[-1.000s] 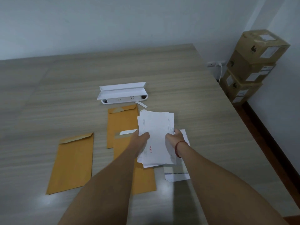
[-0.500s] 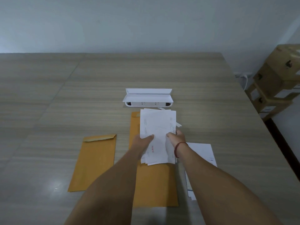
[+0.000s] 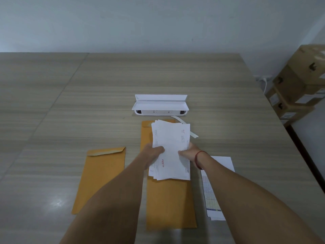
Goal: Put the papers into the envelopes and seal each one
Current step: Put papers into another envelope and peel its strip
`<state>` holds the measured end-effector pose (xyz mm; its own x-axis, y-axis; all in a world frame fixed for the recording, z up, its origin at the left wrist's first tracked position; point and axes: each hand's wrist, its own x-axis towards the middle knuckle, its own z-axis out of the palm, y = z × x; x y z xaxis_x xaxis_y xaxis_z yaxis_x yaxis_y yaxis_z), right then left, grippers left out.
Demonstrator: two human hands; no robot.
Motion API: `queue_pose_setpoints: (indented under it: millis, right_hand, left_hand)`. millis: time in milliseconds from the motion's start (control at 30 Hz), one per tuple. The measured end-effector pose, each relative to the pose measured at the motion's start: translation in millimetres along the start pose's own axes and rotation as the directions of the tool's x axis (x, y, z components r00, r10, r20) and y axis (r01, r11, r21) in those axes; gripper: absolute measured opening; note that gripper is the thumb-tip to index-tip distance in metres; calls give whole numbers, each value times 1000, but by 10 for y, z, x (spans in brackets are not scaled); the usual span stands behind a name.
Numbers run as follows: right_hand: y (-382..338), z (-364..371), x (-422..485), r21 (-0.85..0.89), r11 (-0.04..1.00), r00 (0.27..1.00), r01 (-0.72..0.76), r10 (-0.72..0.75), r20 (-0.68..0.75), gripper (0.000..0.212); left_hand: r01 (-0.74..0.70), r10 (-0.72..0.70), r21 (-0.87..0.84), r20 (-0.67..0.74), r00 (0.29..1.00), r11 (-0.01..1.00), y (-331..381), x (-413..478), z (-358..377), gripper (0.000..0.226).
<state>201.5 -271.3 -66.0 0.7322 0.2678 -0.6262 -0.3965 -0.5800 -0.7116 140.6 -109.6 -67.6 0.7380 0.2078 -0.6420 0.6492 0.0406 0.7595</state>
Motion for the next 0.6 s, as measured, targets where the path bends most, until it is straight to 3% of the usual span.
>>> queue_pose_setpoints:
  millis: [133,233,300,400,467,533,600]
  right_hand:
    - [-12,-39,36,26,1000,1000,-15,16,-15,31]
    - [-7,-47,68,-39,999,1000,-21,21,-1,33]
    - [-10,-36,115,-34,999,997,-11,8,-80,33]
    - [-62,-16,196,188,982,945,34,29,-325,30]
    - [-104,-40,230,366,928,888,65,113,-445,29]
    - [-138,-56,267,478,873,858,91,175,-483,29]
    - [-153,-55,295,525,843,850,112,192,-490,29]
  left_hand:
    - [-49,50,150,0,999,987,61,17,-10,21]
    - [-80,87,118,-55,995,990,61,59,-15,22]
    - [-63,72,81,-106,992,995,44,90,-10,25]
    - [-27,33,27,-262,964,999,-16,134,-29,43]
    - [-59,107,145,-344,933,988,-73,117,-55,37]
    - [-79,191,325,-332,924,943,-157,117,-90,26]
    - [-94,215,455,-221,951,885,-236,132,-98,16]
